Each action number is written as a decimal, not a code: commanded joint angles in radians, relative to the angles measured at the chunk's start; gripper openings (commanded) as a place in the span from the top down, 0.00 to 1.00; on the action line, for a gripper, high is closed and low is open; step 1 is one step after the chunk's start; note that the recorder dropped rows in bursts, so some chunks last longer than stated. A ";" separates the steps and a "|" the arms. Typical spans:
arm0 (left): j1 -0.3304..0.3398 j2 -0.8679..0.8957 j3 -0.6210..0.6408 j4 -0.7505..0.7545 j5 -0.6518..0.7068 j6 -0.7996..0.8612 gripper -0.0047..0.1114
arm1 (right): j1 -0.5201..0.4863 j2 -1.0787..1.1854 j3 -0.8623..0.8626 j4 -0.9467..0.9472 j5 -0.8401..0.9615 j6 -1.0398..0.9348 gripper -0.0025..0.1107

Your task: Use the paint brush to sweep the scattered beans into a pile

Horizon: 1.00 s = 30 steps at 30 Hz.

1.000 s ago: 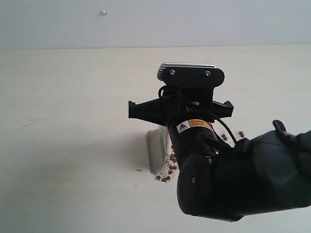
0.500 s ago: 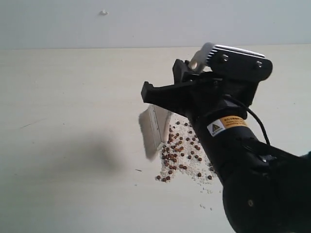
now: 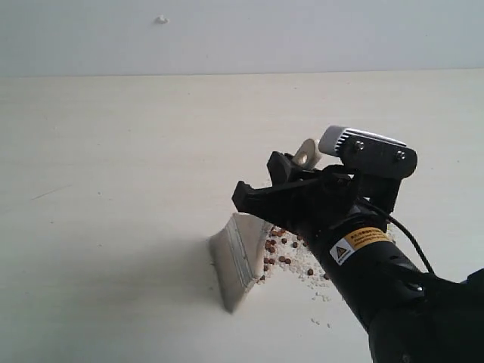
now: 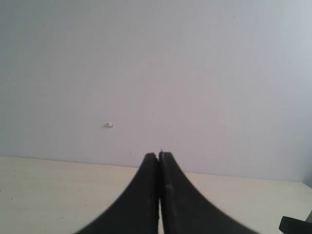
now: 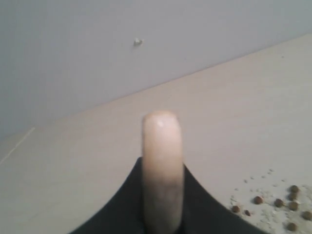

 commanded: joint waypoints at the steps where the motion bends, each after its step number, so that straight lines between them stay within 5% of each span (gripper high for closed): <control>1: 0.001 -0.006 0.005 0.004 0.001 -0.004 0.96 | 0.002 0.043 0.007 0.072 0.022 -0.101 0.98; 10: 0.001 -0.006 0.005 0.004 0.001 -0.004 0.96 | 0.002 0.048 0.007 0.247 -0.016 -0.363 0.98; 30: 0.001 -0.006 0.005 0.004 0.001 -0.004 0.96 | -0.025 -0.088 -0.014 0.021 -0.083 -0.130 0.98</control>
